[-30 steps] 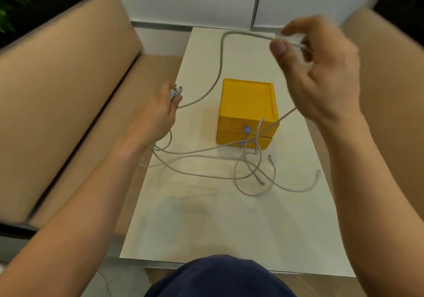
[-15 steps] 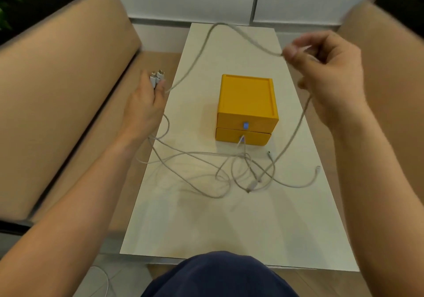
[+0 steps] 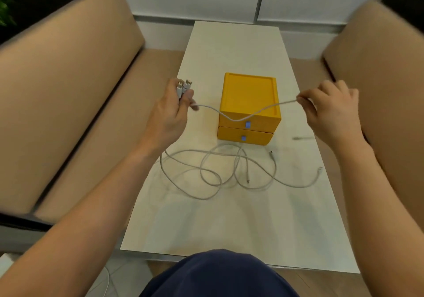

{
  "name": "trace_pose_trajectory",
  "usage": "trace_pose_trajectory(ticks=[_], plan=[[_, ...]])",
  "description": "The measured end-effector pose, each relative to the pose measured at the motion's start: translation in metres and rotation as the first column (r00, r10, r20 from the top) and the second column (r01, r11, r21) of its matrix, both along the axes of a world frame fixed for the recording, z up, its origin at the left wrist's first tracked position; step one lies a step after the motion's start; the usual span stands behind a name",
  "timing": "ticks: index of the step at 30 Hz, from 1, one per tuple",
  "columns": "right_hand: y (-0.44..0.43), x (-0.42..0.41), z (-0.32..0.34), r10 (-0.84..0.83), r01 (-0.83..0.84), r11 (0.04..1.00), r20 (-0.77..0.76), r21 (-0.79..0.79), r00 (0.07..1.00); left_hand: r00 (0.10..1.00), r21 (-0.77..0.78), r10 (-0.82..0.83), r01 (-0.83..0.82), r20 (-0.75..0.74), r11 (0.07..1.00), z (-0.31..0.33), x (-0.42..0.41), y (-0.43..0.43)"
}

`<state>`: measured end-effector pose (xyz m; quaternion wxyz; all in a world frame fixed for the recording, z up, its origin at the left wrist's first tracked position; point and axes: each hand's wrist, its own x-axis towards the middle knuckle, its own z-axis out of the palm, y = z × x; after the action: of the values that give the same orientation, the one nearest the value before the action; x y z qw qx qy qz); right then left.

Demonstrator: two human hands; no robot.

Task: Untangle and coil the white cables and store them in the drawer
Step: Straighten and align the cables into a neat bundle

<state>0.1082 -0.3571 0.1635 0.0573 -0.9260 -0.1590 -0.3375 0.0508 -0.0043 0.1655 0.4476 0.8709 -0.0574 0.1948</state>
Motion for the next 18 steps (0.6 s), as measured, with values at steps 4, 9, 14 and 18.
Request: trace_pose_trajectory(ticks=[4,9,14,18], plan=[[-0.022,-0.008,-0.057,-0.178,0.165,0.984,-0.331,-0.067,0.927,0.980,-0.115,0.142,-0.127,0.139,0.985,0.013,0.004,0.005],[0.009,-0.024,-0.084,-0.248,0.156,0.967,-0.586,-0.203,0.772,0.987,-0.432,0.099,-0.035,0.126,0.901,0.040,0.006,0.002],[0.116,-0.053,-0.034,0.526,-0.100,0.763,-0.524,0.638,0.670,0.982,-0.624,-0.188,0.148,0.002,0.767,0.039,-0.009,-0.026],[0.180,-0.063,-0.013,0.837,-0.118,0.468,-0.396,0.876,0.378,0.956,-0.787,-0.294,0.183,0.003,0.589,0.043,-0.018,-0.045]])
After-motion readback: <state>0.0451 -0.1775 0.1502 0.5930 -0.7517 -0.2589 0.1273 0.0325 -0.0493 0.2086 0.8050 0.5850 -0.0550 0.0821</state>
